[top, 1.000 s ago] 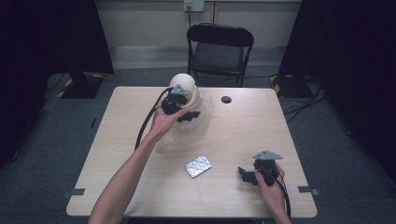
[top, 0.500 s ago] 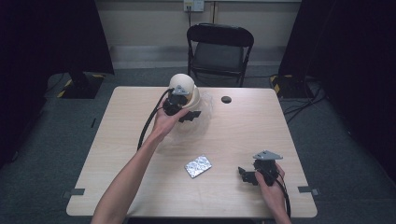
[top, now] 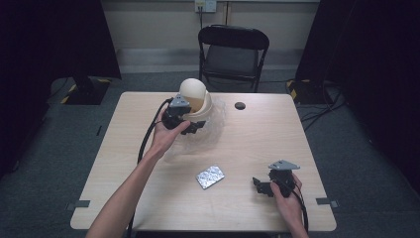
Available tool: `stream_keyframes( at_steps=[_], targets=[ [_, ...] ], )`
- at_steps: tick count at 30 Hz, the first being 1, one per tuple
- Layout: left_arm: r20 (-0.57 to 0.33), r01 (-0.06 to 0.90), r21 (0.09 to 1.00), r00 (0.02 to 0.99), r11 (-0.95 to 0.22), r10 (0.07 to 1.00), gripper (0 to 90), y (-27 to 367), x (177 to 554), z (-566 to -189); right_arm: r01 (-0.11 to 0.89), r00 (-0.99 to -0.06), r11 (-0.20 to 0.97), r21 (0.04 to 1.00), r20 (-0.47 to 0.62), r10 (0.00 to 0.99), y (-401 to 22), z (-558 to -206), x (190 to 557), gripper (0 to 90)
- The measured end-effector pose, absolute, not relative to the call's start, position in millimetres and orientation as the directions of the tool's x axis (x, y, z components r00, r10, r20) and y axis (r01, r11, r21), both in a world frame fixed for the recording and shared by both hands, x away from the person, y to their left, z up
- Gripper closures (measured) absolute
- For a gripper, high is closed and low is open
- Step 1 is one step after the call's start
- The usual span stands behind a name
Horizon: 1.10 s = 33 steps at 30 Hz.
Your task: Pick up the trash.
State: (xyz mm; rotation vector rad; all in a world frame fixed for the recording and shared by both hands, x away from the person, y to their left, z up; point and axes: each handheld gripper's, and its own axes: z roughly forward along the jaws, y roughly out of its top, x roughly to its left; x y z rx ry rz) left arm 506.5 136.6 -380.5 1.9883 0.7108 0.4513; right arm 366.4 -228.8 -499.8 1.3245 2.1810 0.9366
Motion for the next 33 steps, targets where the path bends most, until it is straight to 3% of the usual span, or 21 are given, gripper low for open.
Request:
stream_keyframes(
  at_steps=[13, 23, 28, 33],
  targets=[
    [0.018, 0.268, 0.892, 0.783, -0.364, 0.622, 18.5, 150.8, 470.7, -381.6, 0.606, -0.458, 0.319, 0.729, -0.009, 0.889, -228.8, -499.8, 366.4, 10.5],
    [0.005, 0.295, 0.87, 0.796, -0.396, 0.606, 17.4, 159.4, 432.7, -415.8, 0.606, -0.457, 0.319, 0.729, -0.008, 0.889, -228.7, -499.8, 366.4, 10.5],
    [-0.043, 0.325, 0.869, 0.802, -0.374, 0.596, 17.2, 161.5, 412.0, -435.2, 0.606, -0.457, 0.319, 0.729, -0.009, 0.889, -228.7, -499.8, 366.3, 10.5],
    [-0.053, 0.341, 0.838, 0.828, -0.426, 0.558, 17.1, 150.2, 396.8, -460.2, 0.606, -0.458, 0.319, 0.729, -0.009, 0.889, -228.8, -499.8, 366.4, 10.5]
  ],
)
